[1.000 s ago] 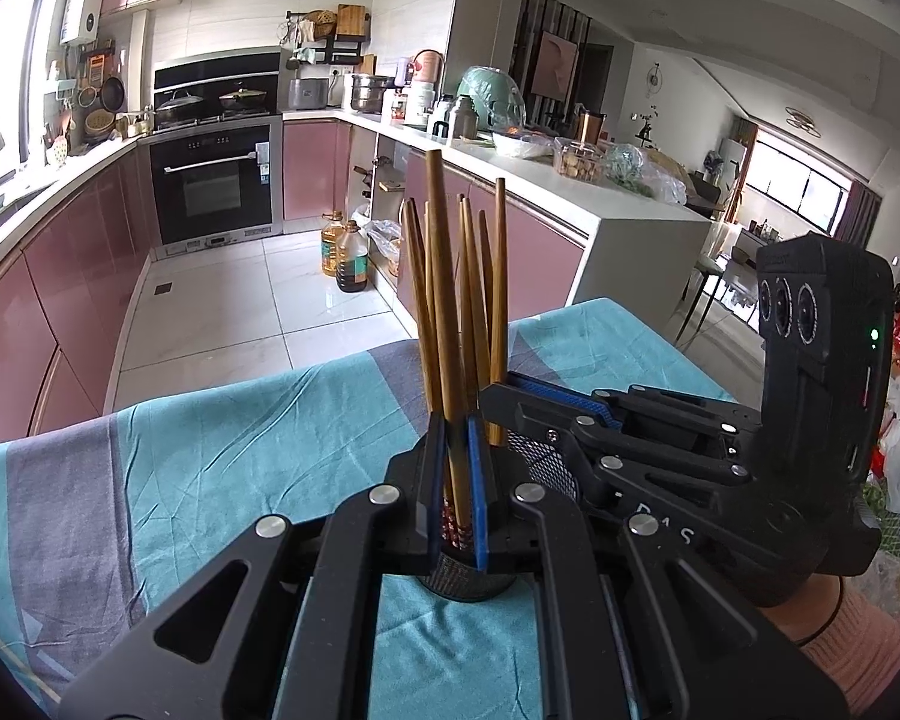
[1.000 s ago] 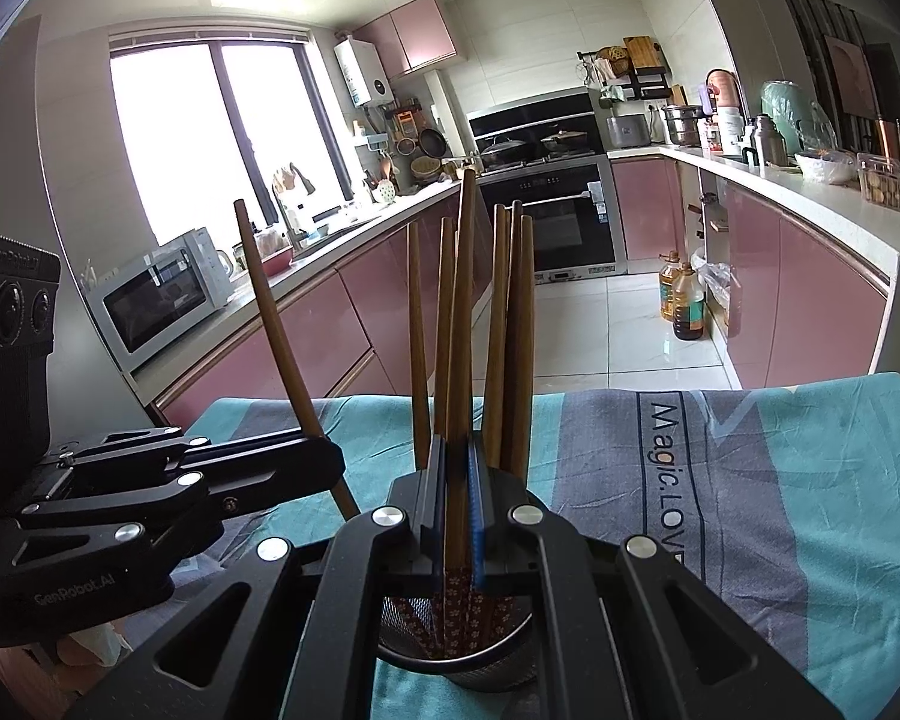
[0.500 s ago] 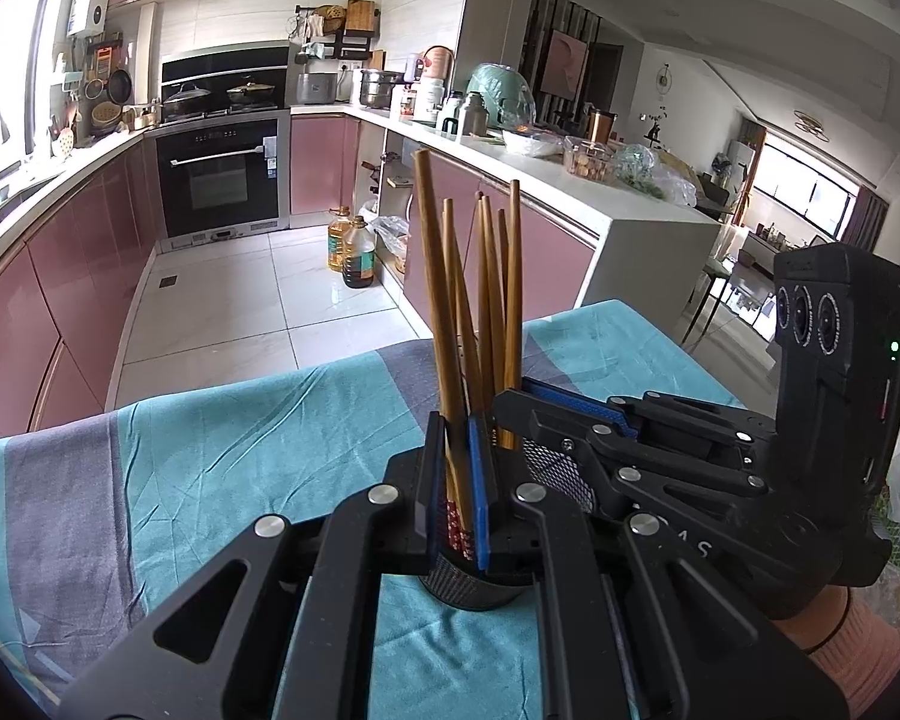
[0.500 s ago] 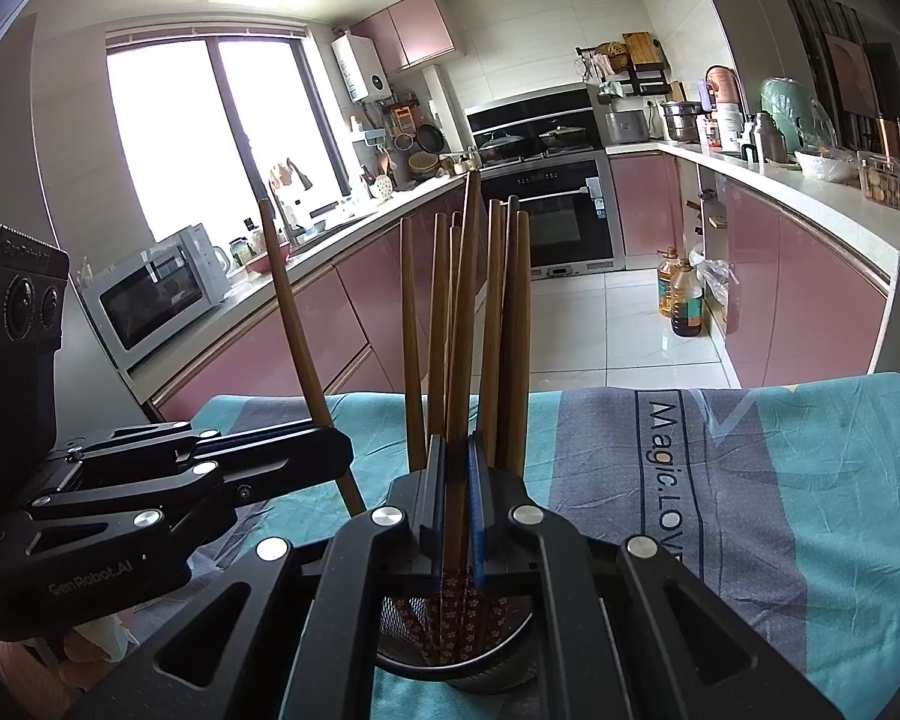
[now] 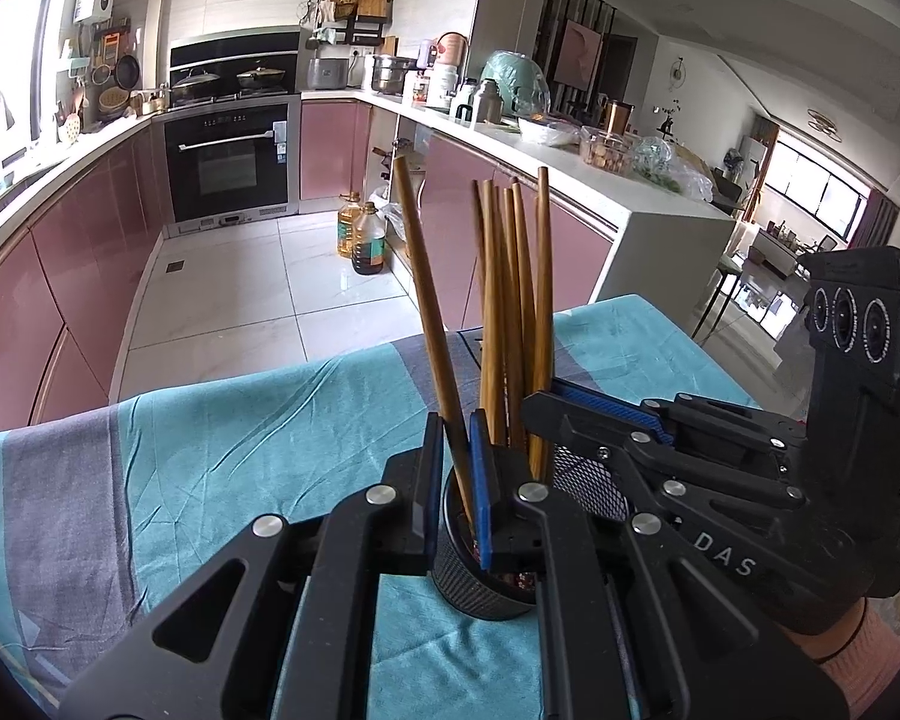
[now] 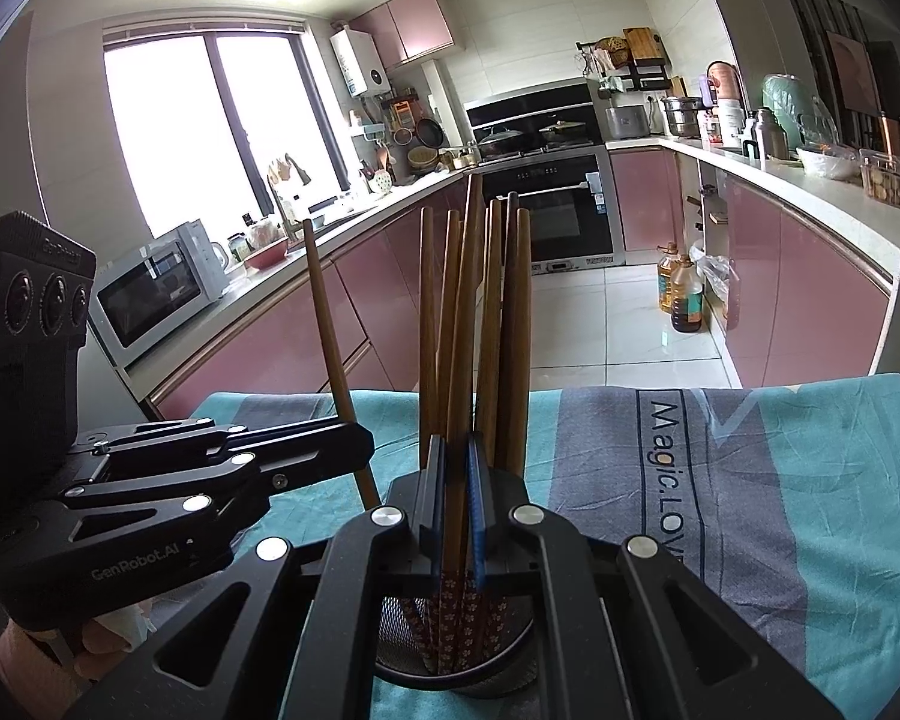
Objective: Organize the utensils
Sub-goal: 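Open both grippers to release the chopsticks into the mesh cup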
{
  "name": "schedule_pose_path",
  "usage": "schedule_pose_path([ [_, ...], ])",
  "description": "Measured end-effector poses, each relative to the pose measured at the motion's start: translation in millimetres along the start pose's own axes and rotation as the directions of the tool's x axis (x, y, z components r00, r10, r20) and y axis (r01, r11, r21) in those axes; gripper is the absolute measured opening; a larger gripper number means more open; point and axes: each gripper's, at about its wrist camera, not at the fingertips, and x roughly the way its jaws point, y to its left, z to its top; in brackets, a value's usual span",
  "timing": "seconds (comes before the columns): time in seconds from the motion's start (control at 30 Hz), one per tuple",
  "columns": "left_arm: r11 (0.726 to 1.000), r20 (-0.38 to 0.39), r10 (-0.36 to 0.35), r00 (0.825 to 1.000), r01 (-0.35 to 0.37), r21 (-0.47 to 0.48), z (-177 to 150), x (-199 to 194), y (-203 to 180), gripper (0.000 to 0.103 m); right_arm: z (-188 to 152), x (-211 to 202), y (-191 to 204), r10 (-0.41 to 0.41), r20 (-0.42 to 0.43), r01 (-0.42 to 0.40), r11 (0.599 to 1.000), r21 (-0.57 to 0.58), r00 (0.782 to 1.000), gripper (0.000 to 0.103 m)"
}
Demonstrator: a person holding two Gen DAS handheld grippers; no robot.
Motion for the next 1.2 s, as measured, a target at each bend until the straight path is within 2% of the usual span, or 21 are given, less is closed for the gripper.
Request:
schedule_pose_path([
  [0.47, 1.000, -0.030, -0.020, 0.999, 0.019, -0.009, -7.7, 15.3, 5.7, 0.010, 2.7, -1.1, 1.3, -0.018, -0.001, 0.018, 1.000, 0.010, 1.000, 0.007],
  [0.7, 1.000, -0.022, -0.028, 0.999, 0.028, -0.010, -13.4, 12.7, 8.4, 0.017, 3.3, -5.7, 5.0, -0.024, 0.004, 0.024, 1.000, 0.007, 1.000, 0.011],
  [0.83, 1.000, 0.009, -0.014, 1.000, 0.014, -0.008, -17.5, 3.0, 9.0, 0.026, 1.3, -12.1, 5.8, -0.027, 0.015, 0.027, 1.000, 0.008, 1.000, 0.020],
  [0.93, 1.000, 0.045, -0.001, 0.999, 0.001, -0.013, -22.0, -9.5, 11.1, 0.037, -0.3, -17.0, 7.6, -0.036, 0.027, 0.036, 0.999, -0.004, 0.999, 0.030],
  [1.0, 1.000, 0.076, 0.015, 0.997, -0.014, -0.015, -25.2, -18.5, 13.3, 0.045, -2.6, -22.2, 10.0, -0.041, 0.040, 0.041, 0.999, -0.013, 0.998, 0.041],
  [1.03, 1.000, 0.089, 0.020, 0.996, -0.018, -0.020, -27.4, -23.2, 14.5, 0.053, -3.8, -25.0, 12.0, -0.047, 0.045, 0.048, 0.999, -0.021, 0.998, 0.044],
  [1.1, 0.999, 0.124, 0.045, 0.991, -0.042, -0.028, -32.8, -34.9, 17.7, 0.057, -6.7, -29.8, 14.6, -0.061, 0.056, 0.063, 0.997, -0.036, 0.997, 0.055],
  [1.17, 0.997, 0.152, 0.068, 0.986, -0.063, -0.036, -38.8, -45.5, 21.6, 0.073, -10.1, -33.4, 17.4, -0.068, 0.065, 0.071, 0.996, -0.047, 0.996, 0.061],
  [1.2, 0.996, 0.170, 0.086, 0.982, -0.080, -0.046, -42.9, -51.6, 24.0, 0.077, -12.1, -34.9, 19.3, -0.071, 0.069, 0.075, 0.996, -0.054, 0.995, 0.066],
])
